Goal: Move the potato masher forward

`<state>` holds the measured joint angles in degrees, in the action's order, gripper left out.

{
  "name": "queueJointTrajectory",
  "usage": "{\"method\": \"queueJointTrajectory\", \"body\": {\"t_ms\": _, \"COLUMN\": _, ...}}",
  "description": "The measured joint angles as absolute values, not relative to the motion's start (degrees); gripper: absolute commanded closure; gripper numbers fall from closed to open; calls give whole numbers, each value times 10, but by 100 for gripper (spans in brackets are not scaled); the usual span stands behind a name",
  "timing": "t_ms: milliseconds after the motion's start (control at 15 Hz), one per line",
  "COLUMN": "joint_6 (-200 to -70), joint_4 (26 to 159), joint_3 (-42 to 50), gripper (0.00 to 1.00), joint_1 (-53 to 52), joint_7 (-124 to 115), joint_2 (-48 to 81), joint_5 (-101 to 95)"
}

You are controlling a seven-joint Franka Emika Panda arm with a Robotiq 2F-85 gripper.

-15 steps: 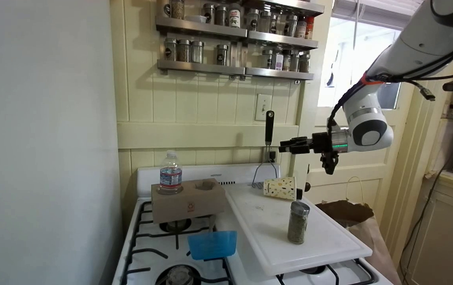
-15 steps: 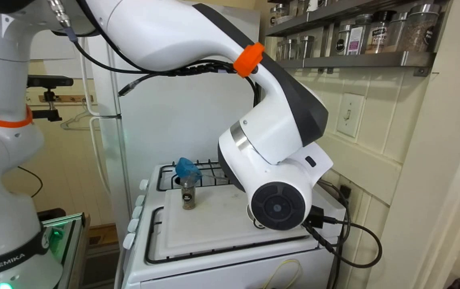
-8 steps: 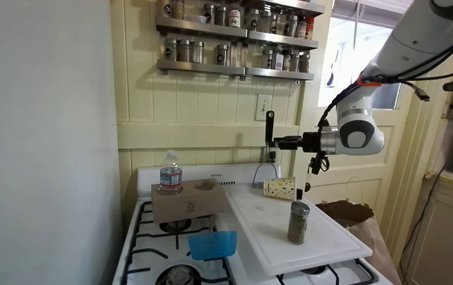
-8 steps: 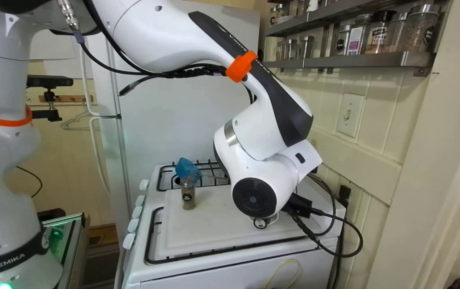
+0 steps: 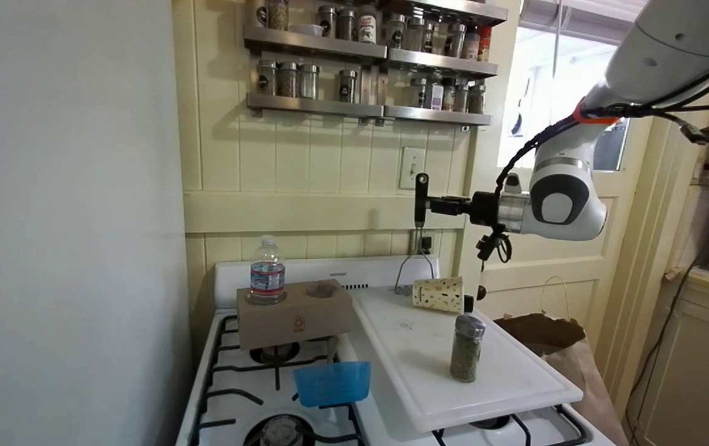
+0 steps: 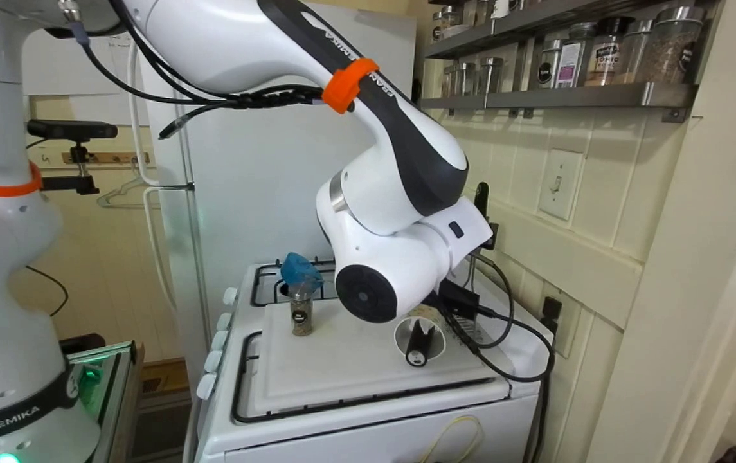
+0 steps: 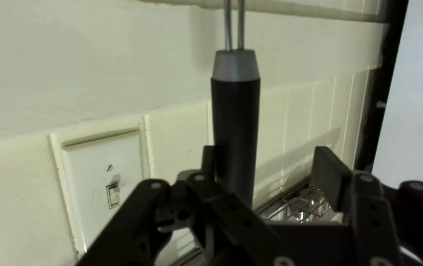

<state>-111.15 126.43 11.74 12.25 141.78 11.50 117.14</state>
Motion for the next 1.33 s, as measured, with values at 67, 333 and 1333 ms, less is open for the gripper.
{"method": "queueJointTrajectory", "body": {"t_ms": 67, "joint_6": -1112, "joint_4": 1264, "joint_3": 117, "gripper": 73, "joint_1": 120, "joint_7": 1426, "joint_2": 114, "joint_5": 1180}}
{"method": "queueJointTrajectory", "body": {"t_ms": 333, "joint_6": -1113, "joint_4": 1265, "joint_3": 117, "gripper": 93, "joint_1": 113, "joint_7": 1451, "joint_2": 114, "joint_5": 1199}}
{"method": "queueJointTrajectory", "body": {"t_ms": 1333, "joint_6": -1182, "joint_4": 1379, "joint_3": 117, "gripper": 93, "joint_1": 115, "joint_7": 1351, "joint_2": -169, "joint_5": 1128}}
